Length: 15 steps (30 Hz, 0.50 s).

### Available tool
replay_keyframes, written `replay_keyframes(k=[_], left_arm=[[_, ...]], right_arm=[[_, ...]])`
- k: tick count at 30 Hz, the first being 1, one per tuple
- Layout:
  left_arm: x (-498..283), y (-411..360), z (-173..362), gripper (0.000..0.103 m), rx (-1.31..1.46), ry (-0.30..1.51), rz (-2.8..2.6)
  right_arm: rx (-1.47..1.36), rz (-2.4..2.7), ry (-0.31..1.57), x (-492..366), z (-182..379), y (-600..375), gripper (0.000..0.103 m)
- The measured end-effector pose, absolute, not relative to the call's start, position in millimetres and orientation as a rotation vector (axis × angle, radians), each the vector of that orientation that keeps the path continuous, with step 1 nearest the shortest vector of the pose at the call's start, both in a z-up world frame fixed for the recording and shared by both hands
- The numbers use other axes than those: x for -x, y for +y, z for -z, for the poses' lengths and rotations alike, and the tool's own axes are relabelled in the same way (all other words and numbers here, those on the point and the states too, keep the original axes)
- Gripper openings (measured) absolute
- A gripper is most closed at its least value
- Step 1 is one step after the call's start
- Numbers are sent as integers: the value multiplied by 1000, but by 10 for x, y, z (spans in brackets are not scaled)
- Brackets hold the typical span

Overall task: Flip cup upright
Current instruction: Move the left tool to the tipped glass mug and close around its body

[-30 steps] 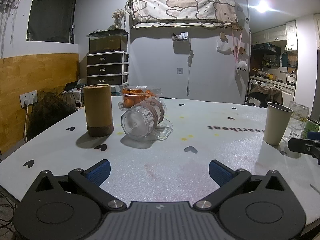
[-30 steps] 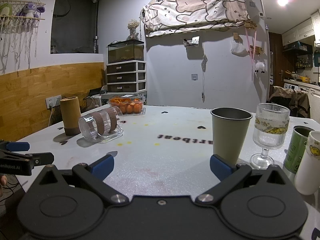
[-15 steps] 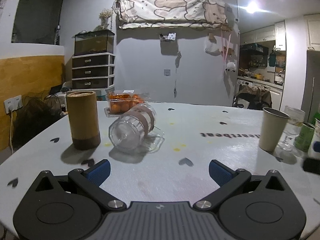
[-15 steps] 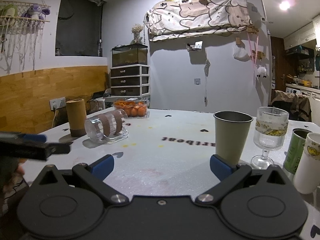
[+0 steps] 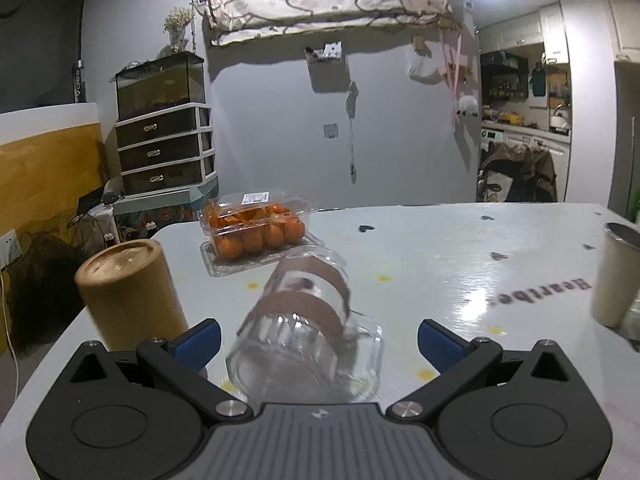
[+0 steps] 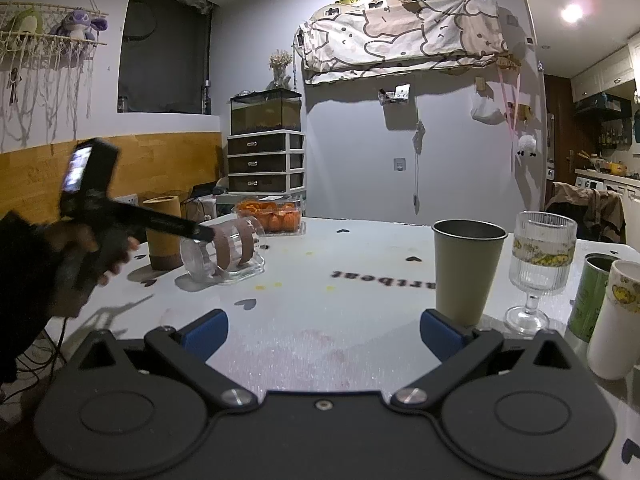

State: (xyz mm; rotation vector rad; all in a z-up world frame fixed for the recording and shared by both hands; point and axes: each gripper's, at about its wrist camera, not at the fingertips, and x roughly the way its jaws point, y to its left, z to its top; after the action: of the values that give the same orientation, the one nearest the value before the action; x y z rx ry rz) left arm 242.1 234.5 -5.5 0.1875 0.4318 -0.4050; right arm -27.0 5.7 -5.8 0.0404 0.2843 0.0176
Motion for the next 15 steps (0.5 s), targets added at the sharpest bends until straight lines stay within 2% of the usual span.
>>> replay_keyframes(k=[8,13,15], left_arm=[[-2789,2135,219,101,-301,496,309],[-2869,2116,301,81,-336,534,270],[-2864,2147,284,81,-332,538,270]], right_arm=[[-49,-12,293,266,75,24,103],[-61,-8,296,271,91,-8,103],[-65,-8,296,279,93,-11,103]])
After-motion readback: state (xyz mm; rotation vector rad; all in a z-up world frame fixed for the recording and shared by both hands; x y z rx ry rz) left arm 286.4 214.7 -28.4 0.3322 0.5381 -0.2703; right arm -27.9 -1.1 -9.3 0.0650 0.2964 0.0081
